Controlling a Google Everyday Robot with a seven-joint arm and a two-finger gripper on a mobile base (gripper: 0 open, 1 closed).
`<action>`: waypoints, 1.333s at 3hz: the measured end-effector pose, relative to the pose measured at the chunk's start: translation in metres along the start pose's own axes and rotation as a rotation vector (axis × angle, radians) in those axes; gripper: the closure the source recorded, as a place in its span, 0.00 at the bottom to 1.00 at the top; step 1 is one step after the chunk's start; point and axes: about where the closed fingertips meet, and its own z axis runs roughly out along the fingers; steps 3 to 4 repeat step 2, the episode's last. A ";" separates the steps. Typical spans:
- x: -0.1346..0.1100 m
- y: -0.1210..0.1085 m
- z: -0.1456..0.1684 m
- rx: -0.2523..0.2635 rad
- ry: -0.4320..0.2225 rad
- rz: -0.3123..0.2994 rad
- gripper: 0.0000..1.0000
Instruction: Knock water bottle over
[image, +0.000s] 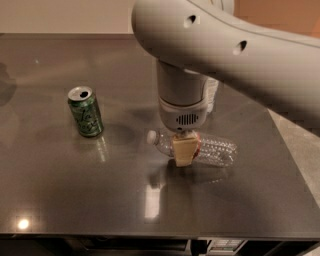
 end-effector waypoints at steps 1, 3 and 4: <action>-0.005 -0.003 0.008 -0.017 -0.022 0.017 0.00; -0.005 -0.003 0.008 -0.017 -0.022 0.017 0.00; -0.005 -0.003 0.008 -0.017 -0.022 0.017 0.00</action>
Offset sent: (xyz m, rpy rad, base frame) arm 0.0005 0.0023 -0.0156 0.0208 0.0603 -0.0333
